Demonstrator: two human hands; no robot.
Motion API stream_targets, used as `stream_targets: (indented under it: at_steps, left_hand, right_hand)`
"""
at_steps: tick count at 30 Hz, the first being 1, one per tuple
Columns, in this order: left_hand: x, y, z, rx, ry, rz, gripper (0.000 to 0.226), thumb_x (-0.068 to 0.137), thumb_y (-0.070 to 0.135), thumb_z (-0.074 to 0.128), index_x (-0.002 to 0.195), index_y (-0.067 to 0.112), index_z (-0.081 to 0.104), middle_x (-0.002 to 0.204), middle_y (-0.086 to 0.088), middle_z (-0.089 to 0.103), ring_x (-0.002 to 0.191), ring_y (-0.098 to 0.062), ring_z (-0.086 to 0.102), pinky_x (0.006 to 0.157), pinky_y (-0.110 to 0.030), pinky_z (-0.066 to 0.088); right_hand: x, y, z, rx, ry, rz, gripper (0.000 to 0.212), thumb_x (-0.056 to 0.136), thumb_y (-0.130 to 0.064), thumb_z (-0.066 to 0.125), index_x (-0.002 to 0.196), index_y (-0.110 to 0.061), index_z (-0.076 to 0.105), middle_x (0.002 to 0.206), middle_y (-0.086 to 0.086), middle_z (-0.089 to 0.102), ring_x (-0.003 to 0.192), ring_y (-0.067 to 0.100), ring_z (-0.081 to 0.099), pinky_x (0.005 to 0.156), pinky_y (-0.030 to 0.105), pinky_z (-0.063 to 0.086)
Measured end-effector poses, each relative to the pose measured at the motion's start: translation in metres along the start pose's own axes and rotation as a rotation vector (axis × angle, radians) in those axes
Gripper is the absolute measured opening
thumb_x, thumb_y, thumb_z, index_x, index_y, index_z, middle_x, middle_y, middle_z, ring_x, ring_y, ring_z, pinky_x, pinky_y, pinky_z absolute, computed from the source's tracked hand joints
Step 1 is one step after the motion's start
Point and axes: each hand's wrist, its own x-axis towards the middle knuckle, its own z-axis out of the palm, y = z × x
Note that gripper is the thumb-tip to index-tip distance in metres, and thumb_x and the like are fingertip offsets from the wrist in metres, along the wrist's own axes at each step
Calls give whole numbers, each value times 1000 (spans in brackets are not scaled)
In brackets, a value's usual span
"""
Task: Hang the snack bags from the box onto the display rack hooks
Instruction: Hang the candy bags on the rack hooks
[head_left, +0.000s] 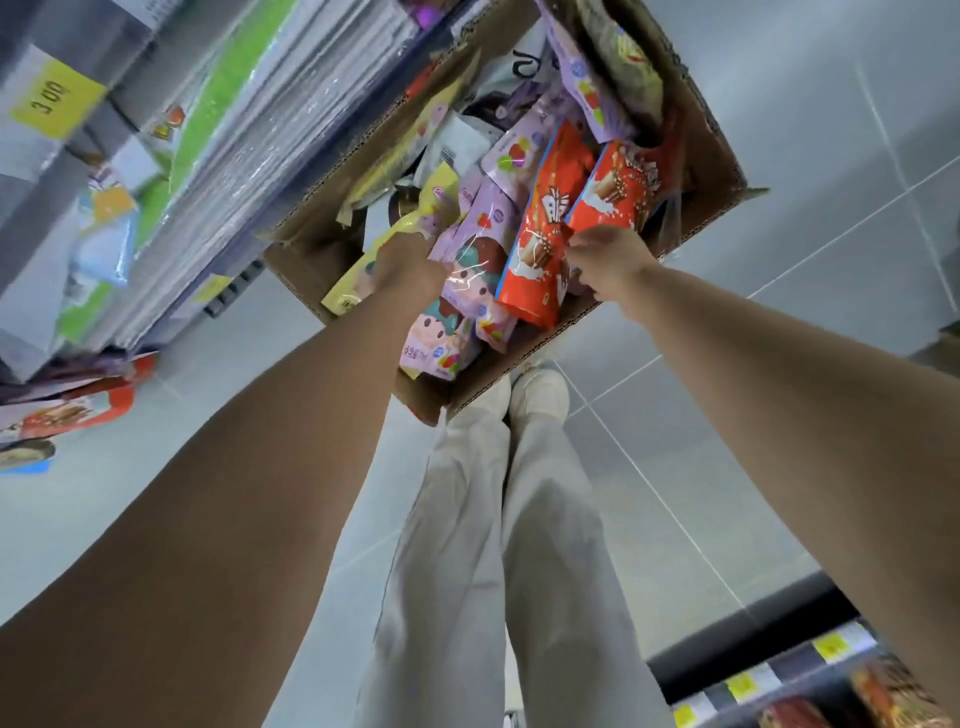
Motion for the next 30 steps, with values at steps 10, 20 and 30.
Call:
stream_targets:
  at_steps: [10, 20, 30]
  left_hand:
    - [-93, -33, -104, -197, 188, 55, 22, 92, 19, 54, 107, 3, 56, 109, -19, 61, 102, -34, 58, 72, -31, 39]
    - [-159, -29, -154, -818, -6, 183, 19, 88, 3, 59, 76, 17, 57, 78, -2, 60, 70, -15, 56, 69, -29, 47]
    - [-174, -28, -151, -1096, -319, 319, 24, 87, -4, 54, 99, 16, 61, 88, 1, 73, 83, -17, 69, 76, -35, 56]
  right_hand:
    - [-91, -60, 11, 118, -101, -47, 41, 92, -31, 54, 126, -9, 55, 107, 16, 64, 109, 24, 58, 98, 40, 48]
    - [-160, -100, -15, 190, -18, -181, 59, 88, -45, 57, 125, 1, 54, 110, 13, 60, 111, 30, 58, 102, 43, 44]
    - [-172, -73, -29, 846, -426, -320, 47, 87, -44, 58, 129, -22, 55, 130, 7, 60, 120, 27, 57, 100, 49, 45]
